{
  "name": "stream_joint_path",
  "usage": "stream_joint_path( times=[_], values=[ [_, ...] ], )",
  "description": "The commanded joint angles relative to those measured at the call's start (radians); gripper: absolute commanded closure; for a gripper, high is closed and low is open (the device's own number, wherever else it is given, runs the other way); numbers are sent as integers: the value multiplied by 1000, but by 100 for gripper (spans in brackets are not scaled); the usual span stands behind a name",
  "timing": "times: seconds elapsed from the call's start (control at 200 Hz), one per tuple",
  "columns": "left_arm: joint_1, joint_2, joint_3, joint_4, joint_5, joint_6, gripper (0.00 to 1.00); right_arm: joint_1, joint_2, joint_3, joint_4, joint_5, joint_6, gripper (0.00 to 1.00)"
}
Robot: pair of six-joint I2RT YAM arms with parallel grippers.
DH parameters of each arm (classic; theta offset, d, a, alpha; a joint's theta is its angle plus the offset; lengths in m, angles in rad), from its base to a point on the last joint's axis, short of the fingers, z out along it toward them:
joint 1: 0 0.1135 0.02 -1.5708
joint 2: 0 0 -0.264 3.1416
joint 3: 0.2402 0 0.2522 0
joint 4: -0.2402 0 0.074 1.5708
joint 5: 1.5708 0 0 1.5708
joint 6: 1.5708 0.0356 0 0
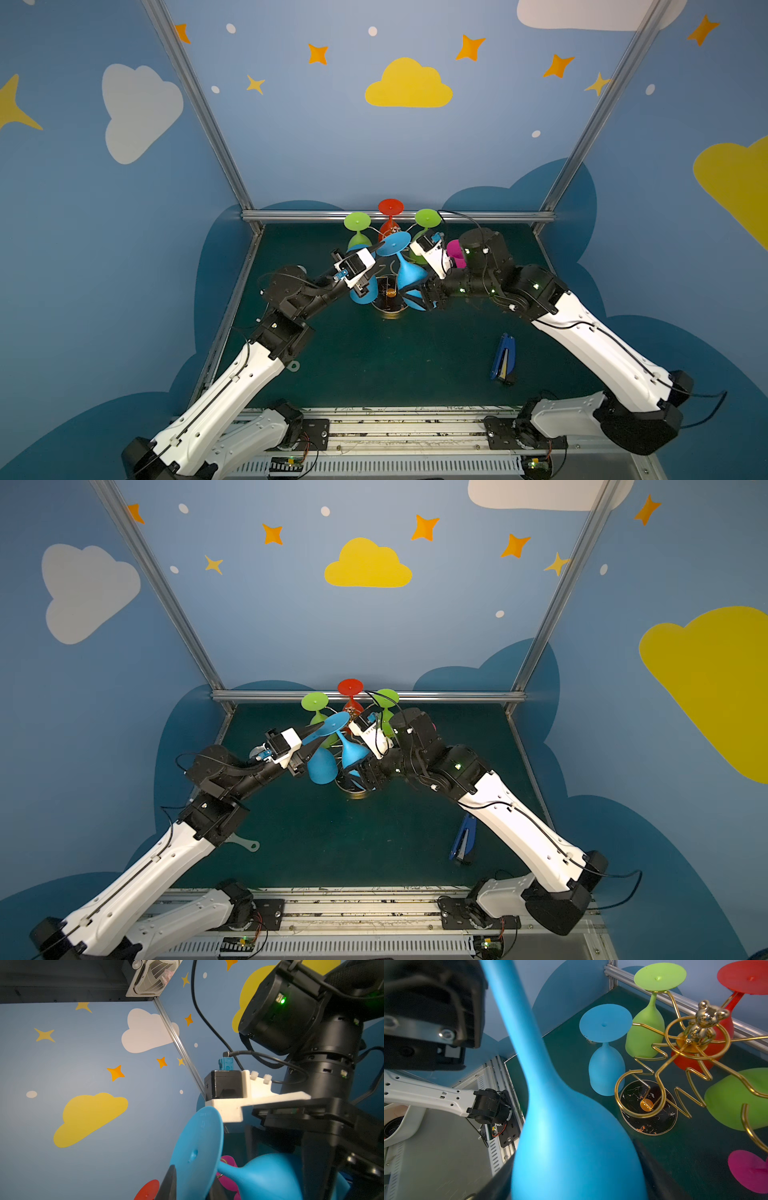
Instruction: Take the wine glass off the wine glass rack
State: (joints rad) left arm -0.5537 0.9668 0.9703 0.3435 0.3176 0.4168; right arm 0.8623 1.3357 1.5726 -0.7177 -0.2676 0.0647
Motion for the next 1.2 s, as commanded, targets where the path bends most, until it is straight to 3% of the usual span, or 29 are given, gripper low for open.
stream_joint_path(
  times=[0.0,0.105,0.215,0.315,0.566,0.706,0.956,1.191],
  values=[
    [0,-12,17,18,-12,-24,86,23,4,24,-22,-4,-23,65],
    [-2,-23,12,17,-21,-36,92,23,-4,22,-11,-2,-17,59],
    [-1,-37,5,10,-51,-66,97,21,-30,4,23,12,-8,30],
    [-1,-50,2,-10,-122,-121,97,11,-78,-29,87,34,6,21],
    [0,-73,-38,-11,-307,-438,97,-70,-251,-181,338,-34,105,16],
    [0,-74,-47,-17,-324,-553,97,-122,-362,-274,464,-91,168,16],
    [2,-77,-49,-26,-306,-604,97,-174,-521,-389,500,-49,213,16],
    [3,-86,-50,-30,-283,-598,97,-201,-525,-409,495,21,228,19]
  ],
)
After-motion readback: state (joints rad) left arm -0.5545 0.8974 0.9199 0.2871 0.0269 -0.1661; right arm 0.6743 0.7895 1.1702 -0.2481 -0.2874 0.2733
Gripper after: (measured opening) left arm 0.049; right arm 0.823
